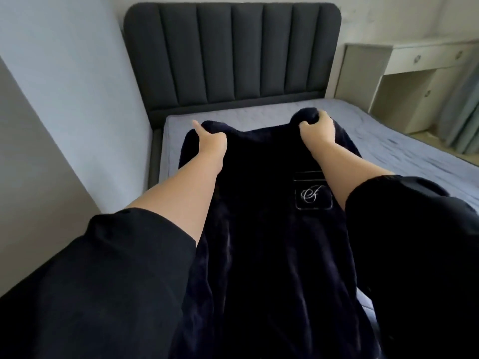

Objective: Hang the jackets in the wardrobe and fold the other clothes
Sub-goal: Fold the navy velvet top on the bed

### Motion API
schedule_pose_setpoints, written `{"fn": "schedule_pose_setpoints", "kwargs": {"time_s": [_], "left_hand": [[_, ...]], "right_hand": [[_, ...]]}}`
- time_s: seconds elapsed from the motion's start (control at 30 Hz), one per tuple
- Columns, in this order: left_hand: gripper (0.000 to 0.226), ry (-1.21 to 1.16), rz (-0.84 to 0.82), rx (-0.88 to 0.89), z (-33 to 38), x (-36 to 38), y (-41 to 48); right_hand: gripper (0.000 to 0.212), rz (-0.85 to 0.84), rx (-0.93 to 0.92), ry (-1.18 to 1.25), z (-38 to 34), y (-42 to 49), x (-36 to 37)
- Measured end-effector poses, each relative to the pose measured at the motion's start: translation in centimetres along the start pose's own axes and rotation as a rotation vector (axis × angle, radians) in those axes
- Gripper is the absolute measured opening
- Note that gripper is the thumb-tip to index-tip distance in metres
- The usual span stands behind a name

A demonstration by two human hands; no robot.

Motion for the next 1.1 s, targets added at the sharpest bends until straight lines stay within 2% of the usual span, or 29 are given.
{"fn": "schedule_pose_setpoints", "kwargs": {"time_s": [0.07,0.13,0.23,0.37,0.43,0.5,0.57,0.63,0.7,0.73,0.8,0.87,0.9,0.97,1.0,1.07,1.1], "left_hand": [[0.095,0.066,-0.086,0.052,0.3,1.4,0.8],[0.101,0.182,-0.191,0.04,-2.3,2.0,0.7],[0.096,0.568,-0.375,-0.022,-9.9,1.7,-1.4],[0.094,1.379,-0.746,-0.261,-24.0,-1.8,-7.3],[0.098,1.577,-0.789,-0.349,-27.7,-4.5,-10.1],[0.098,1.571,-0.691,-0.35,-28.8,-6.1,-11.5],[0.094,1.586,-0.561,-0.249,-27.8,-7.0,-11.5],[0.074,1.666,-0.476,-0.102,-25.8,-8.1,-10.3],[0.048,1.763,-0.303,0.131,-22.0,-10.0,-8.3],[0.049,1.801,-0.191,0.232,-20.1,-11.6,-7.2],[0.069,1.834,-0.01,0.351,-17.5,-15.0,-5.9],[0.08,1.787,0.071,0.456,-16.3,-16.2,-6.5],[0.079,1.721,0.052,0.556,-16.1,-15.2,-7.6],[0.06,1.526,-0.123,0.78,-16.6,-11.6,-11.3],[0.043,1.409,-0.255,0.772,-17.9,-10.0,-13.1],[0.023,1.2,-0.495,0.451,-22.6,-8.2,-16.4],[0.029,1.134,-0.59,0.264,-25.5,-7.8,-18.1]], "right_hand": [[0.082,-0.1,-0.051,0.055,-1.3,1.1,2.2],[0.091,-0.171,-0.025,0.014,-0.2,0.3,4.3],[0.084,-0.319,0.031,-0.166,5.2,-3.3,9.4],[0.07,-0.625,0.123,-0.441,15.2,-12.4,17.1],[0.064,-0.736,0.152,-0.537,19.6,-17.9,19.8],[0.063,-0.758,0.148,-0.614,22.5,-22.5,21.2],[0.065,-0.728,0.113,-0.657,23.9,-25.4,21.7],[0.065,-0.734,0.076,-0.675,24.7,-26.7,22.0],[0.067,-0.756,0.057,-0.654,25.3,-26.6,22.0],[0.068,-0.771,0.057,-0.628,25.5,-26.3,21.9],[0.069,-0.785,0.063,-0.56,25.8,-25.9,21.7],[0.068,-0.766,0.058,-0.498,25.9,-25.8,21.0],[0.068,-0.748,0.054,-0.471,25.9,-26.0,20.7],[0.067,-0.733,0.042,-0.45,25.7,-26.3,19.9],[0.066,-0.742,0.027,-0.46,25.5,-26.7,19.5],[0.063,-0.76,-0.038,-0.491,25.0,-27.6,18.5],[0.06,-0.734,-0.09,-0.493,24.5,-28.1,17.6]]}}
Point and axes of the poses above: each hand's wrist, its own y-axis towards the middle knuckle, its own x-axis out of the palm, z = x × y, the point moved 9 cm from there along y, towards the middle knuckle, and after that the axes turned 3 degrees about -y, right-handed, at the moved point
